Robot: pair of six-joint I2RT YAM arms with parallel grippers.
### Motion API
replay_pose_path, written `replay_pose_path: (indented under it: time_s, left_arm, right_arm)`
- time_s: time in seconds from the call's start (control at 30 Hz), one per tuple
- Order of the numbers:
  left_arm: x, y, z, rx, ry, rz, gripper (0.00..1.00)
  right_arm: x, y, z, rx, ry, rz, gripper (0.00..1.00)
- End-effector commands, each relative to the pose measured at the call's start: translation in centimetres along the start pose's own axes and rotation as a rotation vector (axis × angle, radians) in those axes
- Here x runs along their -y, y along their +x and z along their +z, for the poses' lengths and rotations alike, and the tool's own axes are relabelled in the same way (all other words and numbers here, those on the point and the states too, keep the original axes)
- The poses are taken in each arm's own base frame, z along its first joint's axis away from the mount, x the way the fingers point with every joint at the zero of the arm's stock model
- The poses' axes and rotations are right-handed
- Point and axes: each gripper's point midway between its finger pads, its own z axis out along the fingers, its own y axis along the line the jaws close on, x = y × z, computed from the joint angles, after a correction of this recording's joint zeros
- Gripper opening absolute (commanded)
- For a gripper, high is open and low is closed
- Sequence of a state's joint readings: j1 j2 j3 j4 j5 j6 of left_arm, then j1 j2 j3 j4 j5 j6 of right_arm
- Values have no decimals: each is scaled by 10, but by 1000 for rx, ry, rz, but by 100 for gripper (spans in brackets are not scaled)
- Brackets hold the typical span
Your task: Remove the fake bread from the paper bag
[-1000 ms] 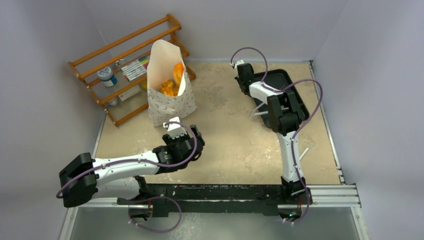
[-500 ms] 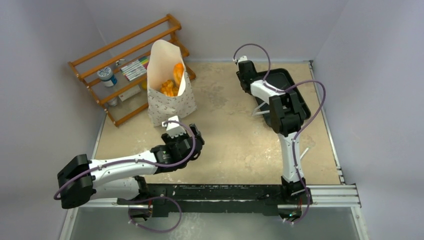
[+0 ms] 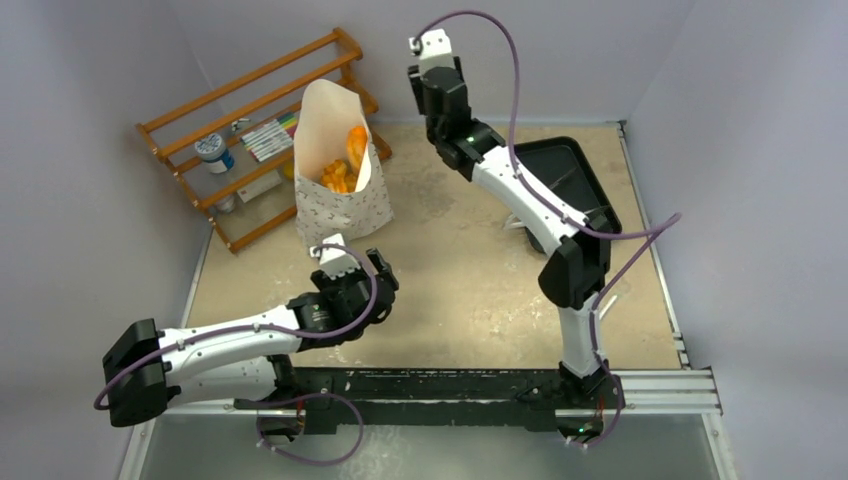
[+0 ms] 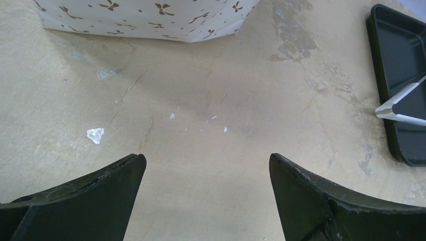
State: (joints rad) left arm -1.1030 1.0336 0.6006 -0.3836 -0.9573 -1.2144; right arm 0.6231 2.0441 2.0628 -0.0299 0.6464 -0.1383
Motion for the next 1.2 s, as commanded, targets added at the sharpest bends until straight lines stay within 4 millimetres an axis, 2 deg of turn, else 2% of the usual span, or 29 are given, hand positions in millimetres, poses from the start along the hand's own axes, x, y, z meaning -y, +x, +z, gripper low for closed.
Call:
replay_pose_path:
  time_s: [0.0,0.2,0.43,0.7,0.87,1.17]
  left_arm:
    - [-5,5,2,11,-14,-5,96]
    - [-11,17,5,-7,-14,-4,96]
    - [-17,28,9,-15,-31,10,96]
    - [-19,36,11,-35,-30,8,96]
    - [-19,38,11,-38,-30,3,96]
    - [-14,35,12,-27,-24,-7,96]
  right_arm:
    - [-10,-59,-41,74,-7,83,51]
    - [-31,-92,-82,141,-67,128,51]
    - [-57,-115,-119,182,-162,153,51]
    - [-62,-133,-154,202,-203,186,51]
    - [-73,-129,-161,156,-269,204,52]
    - [-109,-95,-169,41,-402,231,52]
